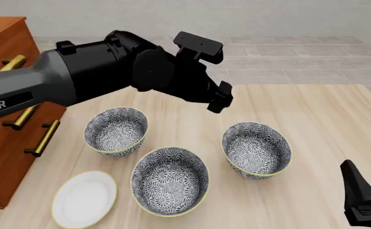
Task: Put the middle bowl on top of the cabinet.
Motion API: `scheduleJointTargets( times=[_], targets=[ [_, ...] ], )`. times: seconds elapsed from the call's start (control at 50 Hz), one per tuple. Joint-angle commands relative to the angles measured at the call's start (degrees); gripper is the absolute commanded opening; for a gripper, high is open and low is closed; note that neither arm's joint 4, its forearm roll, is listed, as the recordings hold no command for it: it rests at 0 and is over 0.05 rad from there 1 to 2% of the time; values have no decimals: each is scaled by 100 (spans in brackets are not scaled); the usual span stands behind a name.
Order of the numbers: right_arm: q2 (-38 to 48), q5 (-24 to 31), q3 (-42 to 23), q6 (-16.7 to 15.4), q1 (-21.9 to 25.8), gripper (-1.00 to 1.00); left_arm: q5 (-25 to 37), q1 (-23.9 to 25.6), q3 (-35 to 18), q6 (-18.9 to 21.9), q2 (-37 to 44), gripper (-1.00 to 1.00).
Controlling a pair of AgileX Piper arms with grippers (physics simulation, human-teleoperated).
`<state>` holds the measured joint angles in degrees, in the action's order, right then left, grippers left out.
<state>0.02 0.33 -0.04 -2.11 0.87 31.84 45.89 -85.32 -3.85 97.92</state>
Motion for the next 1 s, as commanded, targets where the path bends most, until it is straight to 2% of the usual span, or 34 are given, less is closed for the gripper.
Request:
scheduleJointTargets(
  times=[0.02, 1.0],
  targets=[
    [0, 2, 0, -4, 6, 100, -102, 27, -111, -75, 286, 100],
    [1, 93, 0, -18, -37, 100, -562, 128, -129, -353, 928, 100]
  ],
)
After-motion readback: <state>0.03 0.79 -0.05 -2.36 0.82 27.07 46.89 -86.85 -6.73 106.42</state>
